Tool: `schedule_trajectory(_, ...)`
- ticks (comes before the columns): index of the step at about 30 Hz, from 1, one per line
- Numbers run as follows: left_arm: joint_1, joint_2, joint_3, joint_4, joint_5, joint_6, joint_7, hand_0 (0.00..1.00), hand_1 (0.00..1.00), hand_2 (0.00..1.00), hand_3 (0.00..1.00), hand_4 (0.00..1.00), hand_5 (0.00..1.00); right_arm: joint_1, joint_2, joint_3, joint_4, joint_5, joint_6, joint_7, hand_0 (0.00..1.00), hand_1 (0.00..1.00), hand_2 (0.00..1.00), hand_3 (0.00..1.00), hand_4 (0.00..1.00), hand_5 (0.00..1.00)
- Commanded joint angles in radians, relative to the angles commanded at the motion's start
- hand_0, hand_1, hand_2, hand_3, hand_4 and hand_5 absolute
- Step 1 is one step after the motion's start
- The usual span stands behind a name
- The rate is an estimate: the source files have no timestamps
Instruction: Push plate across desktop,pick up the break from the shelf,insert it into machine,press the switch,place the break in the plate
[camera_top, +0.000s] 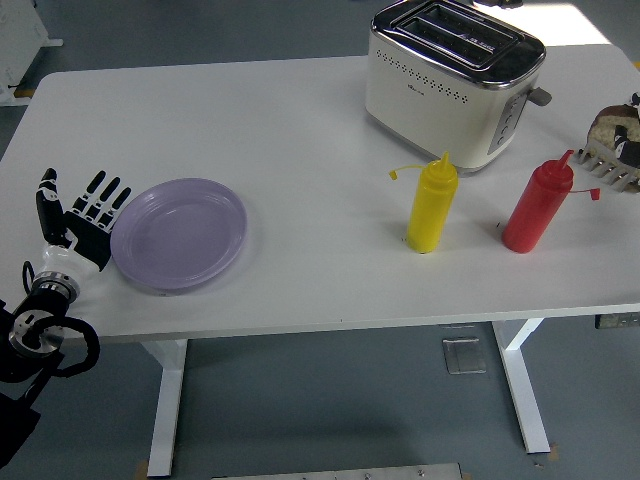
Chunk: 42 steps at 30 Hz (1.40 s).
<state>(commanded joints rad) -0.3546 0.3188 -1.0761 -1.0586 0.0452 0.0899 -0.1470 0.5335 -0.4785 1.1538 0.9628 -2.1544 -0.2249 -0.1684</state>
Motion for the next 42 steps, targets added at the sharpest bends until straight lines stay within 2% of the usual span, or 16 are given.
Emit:
schedule_trajectory(3,-0.003,-0.001,0.019,-0.004,-0.005,0.001,0.001,0.810,0.730,0.667,0.672,0.770,0.998,-0.001,0.000,-0.002,0.001,0.002,-0.003,-0.002,0.424,0.510,0.484,0.427,0.186,0.002)
schedule_trajectory(4,-0.004,-0.001,0.024,-0.005,-0.006,0.001,0.001,0.811,0.730,0.668,0.672,0.773,0.998,0.000,-0.001,-0.002,0.002,0.002,-0.004,-0.003,0.420,0.505,0.479,0.410,0.108,0.002)
schedule_trajectory(27,-0.023,-0.005,0.109,-0.034,-0.025,0.007,0.003,0.811,0.735,0.670,0.676,0.781,0.998,0.006,-0.008,0.022,0.041,0.031,-0.027,-0.031,0.415,0.487,0.474,0.402,0.114,0.002)
schedule_trajectory(36,-0.033,-0.007,0.140,-0.048,-0.032,0.007,0.004,0.813,0.738,0.672,0.679,0.787,0.998,-0.005,-0.017,0.075,0.102,0.088,-0.003,-0.066,0.405,0.485,0.474,0.399,0.109,0.002)
schedule_trajectory(42,-0.045,-0.007,0.161,-0.053,-0.035,0.008,0.005,0.813,0.738,0.674,0.680,0.786,0.998,-0.012,-0.029,0.112,0.158,0.171,0.027,-0.098,0.391,0.477,0.472,0.397,0.110,0.002)
